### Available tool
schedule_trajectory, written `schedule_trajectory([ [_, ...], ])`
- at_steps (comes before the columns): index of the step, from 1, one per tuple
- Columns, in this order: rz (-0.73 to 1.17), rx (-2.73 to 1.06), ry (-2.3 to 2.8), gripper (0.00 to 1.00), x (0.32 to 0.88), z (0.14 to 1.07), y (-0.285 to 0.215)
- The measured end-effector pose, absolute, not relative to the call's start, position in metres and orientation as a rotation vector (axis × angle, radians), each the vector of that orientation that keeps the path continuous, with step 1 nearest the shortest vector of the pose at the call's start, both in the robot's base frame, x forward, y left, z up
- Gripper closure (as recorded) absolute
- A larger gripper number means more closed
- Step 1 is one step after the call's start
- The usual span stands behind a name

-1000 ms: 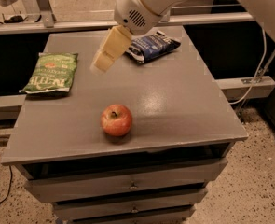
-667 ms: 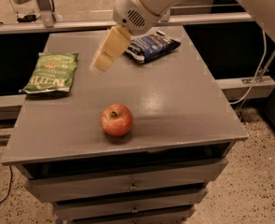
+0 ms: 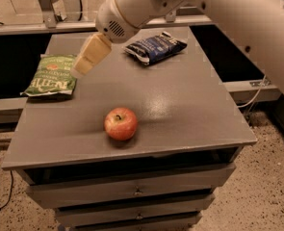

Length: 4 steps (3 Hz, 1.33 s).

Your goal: Pick green jalapeno chip bag

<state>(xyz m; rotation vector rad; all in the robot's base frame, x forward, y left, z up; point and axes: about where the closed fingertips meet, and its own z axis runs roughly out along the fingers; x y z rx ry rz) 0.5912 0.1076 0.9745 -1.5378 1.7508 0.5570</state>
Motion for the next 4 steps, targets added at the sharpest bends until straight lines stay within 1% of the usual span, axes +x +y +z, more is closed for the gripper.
schedule_trajectory([
  [1,0.671,-1.455,1.706,0.00,0.620,0.949,0.162],
  [2,0.650,-1.432,1.707,0.00,0.639,0.922,0.198],
  [4,0.574,-1.408,1.762,0.00,0.657,0.868,0.230],
])
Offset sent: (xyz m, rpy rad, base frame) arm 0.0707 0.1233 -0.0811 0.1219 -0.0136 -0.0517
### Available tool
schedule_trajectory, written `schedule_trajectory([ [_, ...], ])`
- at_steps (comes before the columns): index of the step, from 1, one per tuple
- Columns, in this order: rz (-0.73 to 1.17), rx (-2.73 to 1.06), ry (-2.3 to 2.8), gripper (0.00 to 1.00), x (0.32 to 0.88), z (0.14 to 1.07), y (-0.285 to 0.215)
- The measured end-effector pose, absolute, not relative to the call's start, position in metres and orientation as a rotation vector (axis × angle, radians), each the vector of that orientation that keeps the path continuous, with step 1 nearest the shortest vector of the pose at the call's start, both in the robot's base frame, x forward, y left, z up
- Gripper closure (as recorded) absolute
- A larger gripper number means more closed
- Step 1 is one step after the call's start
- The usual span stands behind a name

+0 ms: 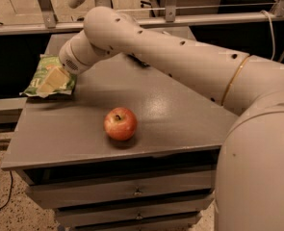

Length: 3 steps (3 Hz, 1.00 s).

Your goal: Pick green jalapeno chip bag

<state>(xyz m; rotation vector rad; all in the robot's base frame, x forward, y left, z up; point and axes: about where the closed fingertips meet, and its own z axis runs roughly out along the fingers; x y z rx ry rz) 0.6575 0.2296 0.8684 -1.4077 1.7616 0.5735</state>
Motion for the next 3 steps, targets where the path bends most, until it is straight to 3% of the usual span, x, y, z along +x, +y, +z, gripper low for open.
schedule_trajectory([
  [1,0.565,-1.392,1.791,0.00,0.658,0.849,0.235],
  [3,0.602,-1.365,1.799,0.41,0.658,0.838,0.247],
])
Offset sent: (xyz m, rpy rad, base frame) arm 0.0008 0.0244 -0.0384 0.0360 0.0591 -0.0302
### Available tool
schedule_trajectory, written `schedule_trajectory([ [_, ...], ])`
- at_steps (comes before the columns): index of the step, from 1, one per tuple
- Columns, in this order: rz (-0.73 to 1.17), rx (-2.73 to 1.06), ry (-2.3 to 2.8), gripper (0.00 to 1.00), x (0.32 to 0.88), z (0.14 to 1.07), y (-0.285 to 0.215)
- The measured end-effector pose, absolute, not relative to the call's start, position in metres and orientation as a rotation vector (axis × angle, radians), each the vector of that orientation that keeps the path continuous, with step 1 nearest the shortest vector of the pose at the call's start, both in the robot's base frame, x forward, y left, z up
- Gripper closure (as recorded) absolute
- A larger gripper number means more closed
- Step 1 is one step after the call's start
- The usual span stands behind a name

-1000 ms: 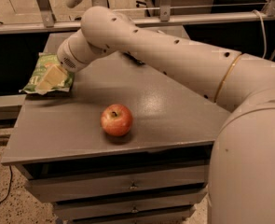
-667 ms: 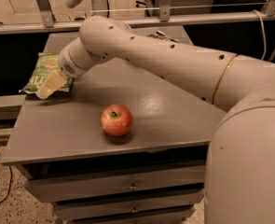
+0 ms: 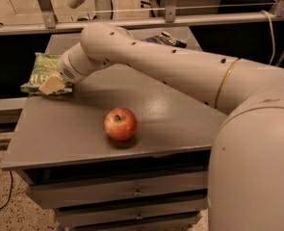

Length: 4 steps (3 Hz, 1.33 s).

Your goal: Pick green jalapeno chip bag

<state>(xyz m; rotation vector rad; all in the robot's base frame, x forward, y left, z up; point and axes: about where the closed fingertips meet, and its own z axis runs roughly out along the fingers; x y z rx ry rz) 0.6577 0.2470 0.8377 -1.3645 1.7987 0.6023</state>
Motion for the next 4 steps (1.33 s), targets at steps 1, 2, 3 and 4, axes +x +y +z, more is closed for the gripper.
schedule_trajectory([
  [1,0.582,-1.341,1.781,0.64,0.659,0.850,0.239],
  [2,0.556,-1.298,1.728,0.88,0.663,0.879,0.225],
  [3,0.569,-1.219,1.653,1.00,0.674,0.908,0.200],
  [4,0.622,-1.115,1.560,1.00,0.691,0.930,0.161],
])
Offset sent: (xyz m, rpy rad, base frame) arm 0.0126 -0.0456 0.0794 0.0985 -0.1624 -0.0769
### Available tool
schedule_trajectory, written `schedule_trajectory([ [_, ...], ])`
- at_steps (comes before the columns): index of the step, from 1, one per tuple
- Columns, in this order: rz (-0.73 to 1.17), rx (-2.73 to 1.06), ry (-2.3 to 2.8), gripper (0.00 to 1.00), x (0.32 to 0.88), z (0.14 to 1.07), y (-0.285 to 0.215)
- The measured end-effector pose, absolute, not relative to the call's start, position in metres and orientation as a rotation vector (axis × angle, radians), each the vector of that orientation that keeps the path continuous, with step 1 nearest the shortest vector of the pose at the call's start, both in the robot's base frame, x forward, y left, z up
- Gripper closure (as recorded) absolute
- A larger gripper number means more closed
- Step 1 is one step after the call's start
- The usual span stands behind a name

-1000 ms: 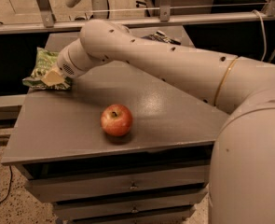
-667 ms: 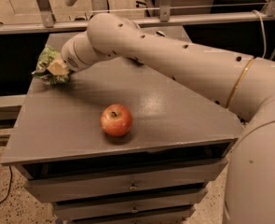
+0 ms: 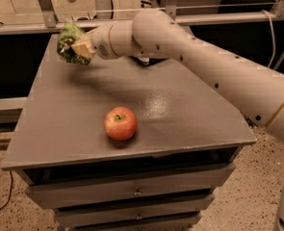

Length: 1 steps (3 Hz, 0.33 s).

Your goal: Pick green jalapeno chip bag

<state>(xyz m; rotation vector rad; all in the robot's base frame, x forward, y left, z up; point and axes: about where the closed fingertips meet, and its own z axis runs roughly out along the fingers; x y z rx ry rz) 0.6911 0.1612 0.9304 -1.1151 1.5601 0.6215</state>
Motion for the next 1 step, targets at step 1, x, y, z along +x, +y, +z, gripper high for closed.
schedule_trajectory([
  [1,0.601,-1.128,1.505,1.00,0.6899,0.9362,0.1505],
])
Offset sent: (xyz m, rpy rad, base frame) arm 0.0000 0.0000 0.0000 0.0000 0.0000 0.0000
